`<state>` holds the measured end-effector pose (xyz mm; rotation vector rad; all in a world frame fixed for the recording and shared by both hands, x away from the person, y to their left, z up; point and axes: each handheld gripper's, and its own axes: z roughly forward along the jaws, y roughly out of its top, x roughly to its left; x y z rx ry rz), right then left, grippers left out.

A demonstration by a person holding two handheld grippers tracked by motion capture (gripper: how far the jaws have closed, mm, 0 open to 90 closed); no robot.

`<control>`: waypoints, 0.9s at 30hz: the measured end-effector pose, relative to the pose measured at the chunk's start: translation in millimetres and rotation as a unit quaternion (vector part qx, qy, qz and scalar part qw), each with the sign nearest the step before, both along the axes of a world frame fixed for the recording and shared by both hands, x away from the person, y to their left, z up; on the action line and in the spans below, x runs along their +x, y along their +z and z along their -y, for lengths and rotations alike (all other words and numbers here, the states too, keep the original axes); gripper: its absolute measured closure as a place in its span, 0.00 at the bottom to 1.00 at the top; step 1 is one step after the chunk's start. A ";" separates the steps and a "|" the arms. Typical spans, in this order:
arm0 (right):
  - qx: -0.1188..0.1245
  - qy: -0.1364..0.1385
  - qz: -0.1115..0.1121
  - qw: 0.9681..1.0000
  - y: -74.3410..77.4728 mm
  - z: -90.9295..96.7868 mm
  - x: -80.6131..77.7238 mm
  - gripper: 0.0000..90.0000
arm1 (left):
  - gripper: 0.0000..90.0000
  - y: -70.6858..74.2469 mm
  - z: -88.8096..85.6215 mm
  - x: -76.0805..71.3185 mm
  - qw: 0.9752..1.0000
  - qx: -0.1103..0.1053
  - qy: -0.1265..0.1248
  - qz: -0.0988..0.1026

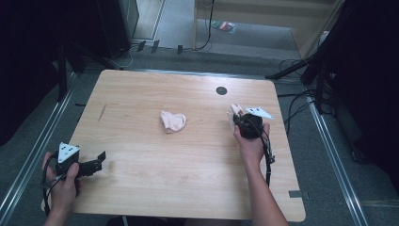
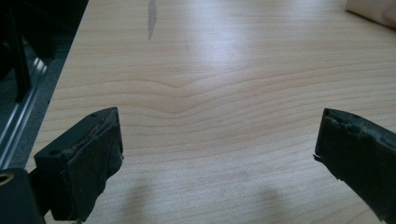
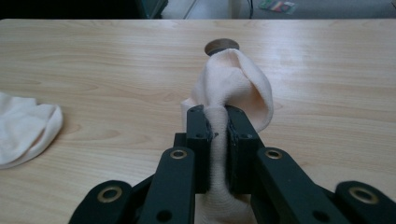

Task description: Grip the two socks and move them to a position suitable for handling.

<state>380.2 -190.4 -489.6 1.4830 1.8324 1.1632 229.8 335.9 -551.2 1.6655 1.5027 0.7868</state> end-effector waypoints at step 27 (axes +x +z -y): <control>0.054 0.096 0.009 0.994 44.7 -41.6 -89.2 0.91 | 0.01 42.4 89.1 8.1 0.989 -0.068 -0.126 0.024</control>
